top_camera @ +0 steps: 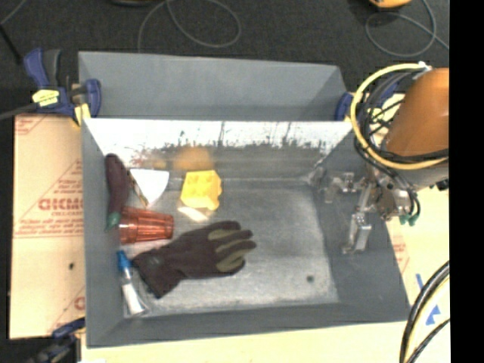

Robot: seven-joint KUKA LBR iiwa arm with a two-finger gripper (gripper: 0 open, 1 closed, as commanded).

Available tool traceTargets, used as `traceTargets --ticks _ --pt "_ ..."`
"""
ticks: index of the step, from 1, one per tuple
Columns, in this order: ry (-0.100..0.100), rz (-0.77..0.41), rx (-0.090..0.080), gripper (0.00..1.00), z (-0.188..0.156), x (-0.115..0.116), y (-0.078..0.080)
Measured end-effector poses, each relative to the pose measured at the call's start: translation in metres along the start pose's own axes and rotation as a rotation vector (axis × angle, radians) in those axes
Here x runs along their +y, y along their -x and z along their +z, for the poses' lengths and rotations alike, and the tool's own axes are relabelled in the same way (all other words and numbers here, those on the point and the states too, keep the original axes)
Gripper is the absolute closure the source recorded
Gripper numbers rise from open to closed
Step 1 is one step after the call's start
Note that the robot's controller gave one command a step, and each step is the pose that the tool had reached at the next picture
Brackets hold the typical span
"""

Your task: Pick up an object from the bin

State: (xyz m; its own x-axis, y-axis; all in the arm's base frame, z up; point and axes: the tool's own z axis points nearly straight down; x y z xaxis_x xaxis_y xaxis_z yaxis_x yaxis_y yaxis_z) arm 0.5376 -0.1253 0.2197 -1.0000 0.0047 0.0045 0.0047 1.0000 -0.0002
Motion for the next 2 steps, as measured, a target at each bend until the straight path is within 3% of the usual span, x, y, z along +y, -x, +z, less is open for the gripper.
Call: traceTargets --ticks 1,2 --pt "-0.002 -0.004 -0.009 0.0 -0.005 0.001 0.002" --pt "-0.001 0.01 -0.012 0.0 0.062 0.036 0.013"
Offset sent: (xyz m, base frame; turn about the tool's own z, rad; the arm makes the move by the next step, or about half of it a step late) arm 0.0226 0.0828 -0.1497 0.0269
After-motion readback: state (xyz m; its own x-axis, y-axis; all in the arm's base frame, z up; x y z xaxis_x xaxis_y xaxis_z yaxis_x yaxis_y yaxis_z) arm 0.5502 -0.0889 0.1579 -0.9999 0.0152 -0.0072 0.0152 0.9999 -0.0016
